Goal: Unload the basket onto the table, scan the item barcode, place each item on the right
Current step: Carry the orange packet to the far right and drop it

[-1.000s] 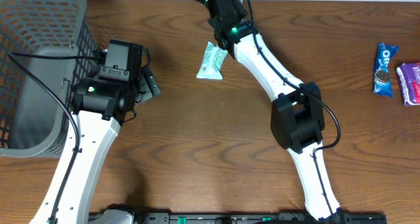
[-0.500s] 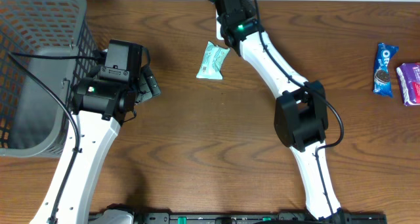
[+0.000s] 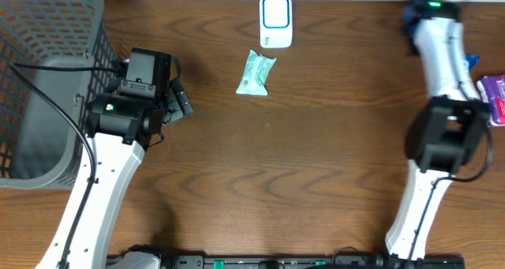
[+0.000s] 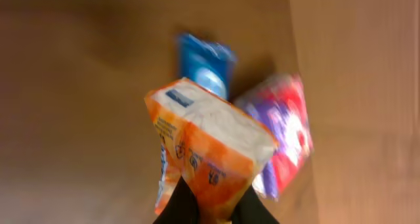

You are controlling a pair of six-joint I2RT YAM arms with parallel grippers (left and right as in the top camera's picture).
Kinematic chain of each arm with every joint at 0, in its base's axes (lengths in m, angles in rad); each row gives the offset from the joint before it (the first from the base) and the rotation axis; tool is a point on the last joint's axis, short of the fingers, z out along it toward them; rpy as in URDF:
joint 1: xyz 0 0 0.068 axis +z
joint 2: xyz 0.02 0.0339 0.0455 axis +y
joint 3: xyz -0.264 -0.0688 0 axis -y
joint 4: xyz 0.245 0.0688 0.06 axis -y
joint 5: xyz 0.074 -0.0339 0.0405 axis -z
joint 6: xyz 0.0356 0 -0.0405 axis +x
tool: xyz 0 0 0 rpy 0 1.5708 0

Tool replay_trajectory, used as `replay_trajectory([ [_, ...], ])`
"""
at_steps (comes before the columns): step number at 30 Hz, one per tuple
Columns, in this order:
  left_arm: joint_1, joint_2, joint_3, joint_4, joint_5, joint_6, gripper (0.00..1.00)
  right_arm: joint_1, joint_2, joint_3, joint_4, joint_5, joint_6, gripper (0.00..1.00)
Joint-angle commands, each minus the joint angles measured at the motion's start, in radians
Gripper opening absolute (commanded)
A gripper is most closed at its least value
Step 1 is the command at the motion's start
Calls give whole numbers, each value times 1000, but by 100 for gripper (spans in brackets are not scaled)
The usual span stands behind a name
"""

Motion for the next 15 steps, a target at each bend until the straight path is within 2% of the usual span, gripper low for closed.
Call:
replay_trajectory([
  [1, 3, 2, 2, -3, 5, -8, 98, -61, -27, 6, -19, -11, 94, 1],
  [3, 3, 2, 2, -3, 5, -8, 98, -105, -27, 6, -14, -26, 94, 3],
  [4, 3, 2, 2, -3, 5, -8, 98, -113, -27, 6, -11, -40, 94, 8],
  [5, 3, 2, 2, -3, 5, -8, 98, -130, -27, 6, -8, -63, 94, 33],
  [7, 3, 2, 2, -3, 5, -8, 98, -143, -27, 5, -8, -58, 94, 36],
  [8, 3, 2, 2, -3, 5, -8, 98, -152, -27, 5, -8, -48, 94, 46],
  [9, 3, 2, 2, -3, 5, -8, 98, -160, -27, 5, -8, -49, 95, 62],
  [12, 3, 2, 2, -3, 5, -8, 98, -167, -27, 5, -13, -151, 94, 66],
  [14, 3, 2, 2, -3, 5, -8, 98, -167, -27, 5, -24, -305, 77, 67],
  [15, 3, 2, 2, -3, 5, -8, 98, -162, -27, 5, -34, -466, 75, 67],
])
